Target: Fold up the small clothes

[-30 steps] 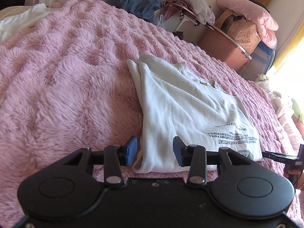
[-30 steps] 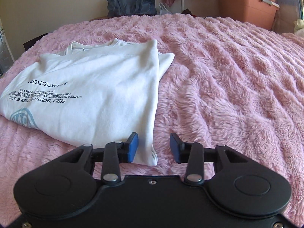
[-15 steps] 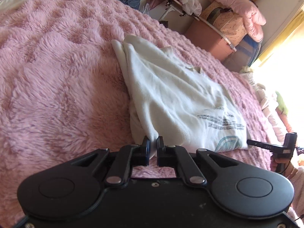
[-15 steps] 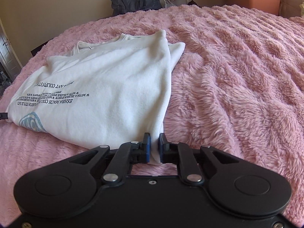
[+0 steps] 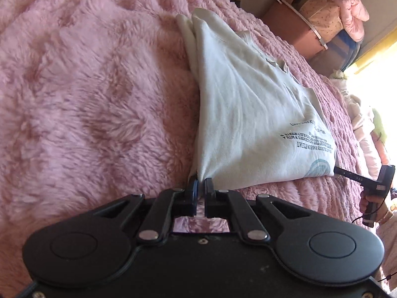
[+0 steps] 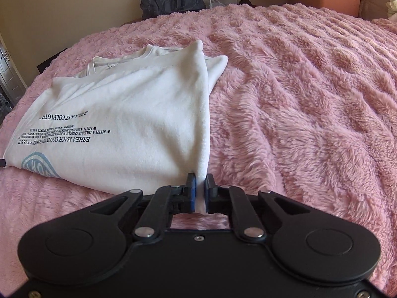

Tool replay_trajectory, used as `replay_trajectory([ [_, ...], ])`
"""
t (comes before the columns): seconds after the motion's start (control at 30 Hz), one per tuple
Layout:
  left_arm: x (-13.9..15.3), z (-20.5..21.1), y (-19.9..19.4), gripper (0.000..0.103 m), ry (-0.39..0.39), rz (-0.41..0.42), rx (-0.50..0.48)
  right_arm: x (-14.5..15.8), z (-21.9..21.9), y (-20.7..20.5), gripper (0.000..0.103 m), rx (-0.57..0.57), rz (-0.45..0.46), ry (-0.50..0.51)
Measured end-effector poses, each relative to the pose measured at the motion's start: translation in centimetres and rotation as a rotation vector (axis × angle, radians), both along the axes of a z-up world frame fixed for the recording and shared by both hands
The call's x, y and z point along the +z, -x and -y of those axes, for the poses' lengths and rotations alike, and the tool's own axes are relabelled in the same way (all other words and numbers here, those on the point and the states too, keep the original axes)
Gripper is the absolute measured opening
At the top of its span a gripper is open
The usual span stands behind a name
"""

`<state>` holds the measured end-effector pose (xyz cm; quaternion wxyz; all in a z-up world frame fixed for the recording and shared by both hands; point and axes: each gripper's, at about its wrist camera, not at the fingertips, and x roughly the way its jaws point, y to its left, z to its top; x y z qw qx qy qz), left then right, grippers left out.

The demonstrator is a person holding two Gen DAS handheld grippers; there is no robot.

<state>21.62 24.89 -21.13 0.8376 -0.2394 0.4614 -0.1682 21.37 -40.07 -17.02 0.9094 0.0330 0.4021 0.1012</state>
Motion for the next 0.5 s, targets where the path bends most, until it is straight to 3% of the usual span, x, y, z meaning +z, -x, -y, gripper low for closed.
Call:
replay_trajectory([
  [0.13,0.6,0.3,-0.6,0.006,-0.017,-0.010,-0.010,-1.0,0.2,0.0,0.006,-0.027,-0.006,-0.024],
  [0.17,1.2,0.2,-0.6,0.006,-0.019,-0.001,-0.022,-0.9,0.4,0.0,0.012,-0.039,-0.009,-0.030],
  [0.2,2.0,0.2,-0.4,0.016,-0.025,0.010,-0.028,-0.7,0.7,0.0,0.026,-0.047,-0.010,-0.032],
  [0.23,2.9,0.0,-0.4,0.025,-0.049,0.019,-0.029,-0.5,0.9,0.1,0.032,-0.056,-0.015,-0.030],
  [0.27,3.9,0.0,-0.4,0.031,-0.076,0.046,-0.037,-0.1,1.0,0.2,0.036,-0.064,-0.017,-0.028],
  [0.37,7.1,-0.4,-1.5,0.034,-0.106,0.152,-0.054,2.3,1.0,0.8,0.042,-0.065,0.066,0.017],
  [0.5,9.1,-0.3,-7.3,0.039,-0.114,0.254,-0.004,5.1,-1.2,-0.4,0.053,0.022,0.168,0.023],
])
